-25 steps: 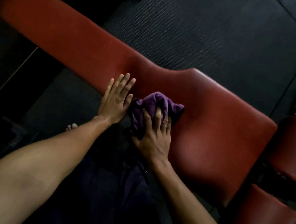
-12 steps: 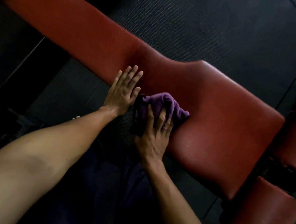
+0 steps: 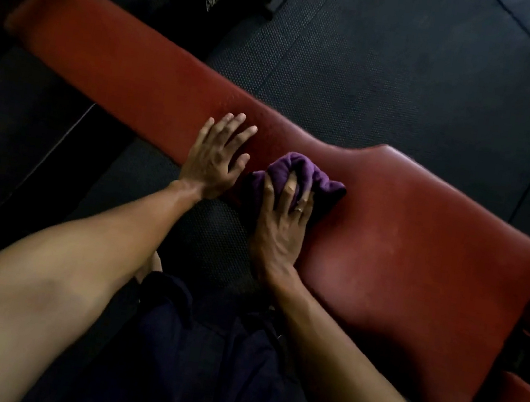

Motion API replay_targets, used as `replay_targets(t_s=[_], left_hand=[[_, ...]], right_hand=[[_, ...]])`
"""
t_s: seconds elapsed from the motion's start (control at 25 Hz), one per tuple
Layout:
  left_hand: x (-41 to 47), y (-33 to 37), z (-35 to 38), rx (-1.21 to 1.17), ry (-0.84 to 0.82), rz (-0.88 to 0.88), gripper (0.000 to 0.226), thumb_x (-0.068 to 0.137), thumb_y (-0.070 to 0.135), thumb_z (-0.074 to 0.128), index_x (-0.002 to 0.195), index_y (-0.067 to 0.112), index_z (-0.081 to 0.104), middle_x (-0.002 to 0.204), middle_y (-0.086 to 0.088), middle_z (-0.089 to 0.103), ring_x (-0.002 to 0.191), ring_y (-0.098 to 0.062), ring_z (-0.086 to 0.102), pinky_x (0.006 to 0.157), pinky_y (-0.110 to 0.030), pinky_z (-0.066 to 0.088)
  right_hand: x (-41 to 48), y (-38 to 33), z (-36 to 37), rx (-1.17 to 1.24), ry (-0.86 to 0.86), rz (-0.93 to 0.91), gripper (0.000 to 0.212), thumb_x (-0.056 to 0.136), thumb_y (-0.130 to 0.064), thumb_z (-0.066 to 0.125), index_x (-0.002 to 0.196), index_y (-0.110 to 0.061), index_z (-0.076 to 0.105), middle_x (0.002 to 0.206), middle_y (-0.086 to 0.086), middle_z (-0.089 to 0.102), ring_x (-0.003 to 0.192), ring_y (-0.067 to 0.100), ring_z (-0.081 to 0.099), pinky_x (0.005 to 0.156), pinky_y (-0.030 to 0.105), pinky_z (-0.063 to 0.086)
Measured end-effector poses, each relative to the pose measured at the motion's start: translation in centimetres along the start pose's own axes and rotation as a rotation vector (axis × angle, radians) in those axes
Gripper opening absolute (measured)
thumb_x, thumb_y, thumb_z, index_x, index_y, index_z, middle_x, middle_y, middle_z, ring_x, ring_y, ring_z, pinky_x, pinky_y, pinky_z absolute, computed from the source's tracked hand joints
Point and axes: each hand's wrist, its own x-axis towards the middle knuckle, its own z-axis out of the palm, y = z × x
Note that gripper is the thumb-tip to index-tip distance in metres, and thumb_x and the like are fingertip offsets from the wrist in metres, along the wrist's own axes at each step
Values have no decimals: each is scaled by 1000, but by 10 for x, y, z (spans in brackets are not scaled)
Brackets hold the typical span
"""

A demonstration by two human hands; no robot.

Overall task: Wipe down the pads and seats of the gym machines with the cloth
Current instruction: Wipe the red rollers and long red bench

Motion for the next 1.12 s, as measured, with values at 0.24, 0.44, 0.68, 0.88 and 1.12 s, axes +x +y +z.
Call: replay_targets(t_s=[0.24,0.44,0.68,0.88,1.12], left_hand=[[-1,-1,2,-9,15,-5,56,101,41,38,154,24,37,165,-6,25,153,-25,21,123,-53,14],[-1,-3,3,-4,30,2,53,102,35,35,154,23,37,164,-5,27,152,-23,22,123,-52,16],[-1,-2,2,-40,42,0,52,102,27,34,153,22,39,164,-5,28,152,-23,23,122,-52,17],[0,0,0,-44,23,-6,54,100,27,35,153,22,40,164,-4,28,152,-23,23,123,-51,17],[0,1,-2,-45,37,-9,51,103,26,34,153,15,39,164,-4,29,152,-22,24,123,-51,19]], right_hand=[[-24,47,-23,-9,-23,-151,83,87,-51,67,158,-20,36,163,21,24,154,43,13,124,55,18],[11,10,0,-101,-146,-183,61,103,-42,41,159,-20,31,163,22,24,153,47,5,124,59,10],[28,19,-11,-5,-109,-252,78,83,-58,56,153,-24,43,158,18,34,147,43,30,123,54,24],[36,29,-15,4,-95,-264,87,79,-74,57,151,-26,44,157,15,34,149,40,23,124,53,17],[156,40,-26,22,-274,-110,76,86,-67,53,154,-38,31,156,7,36,140,34,42,120,46,28]])
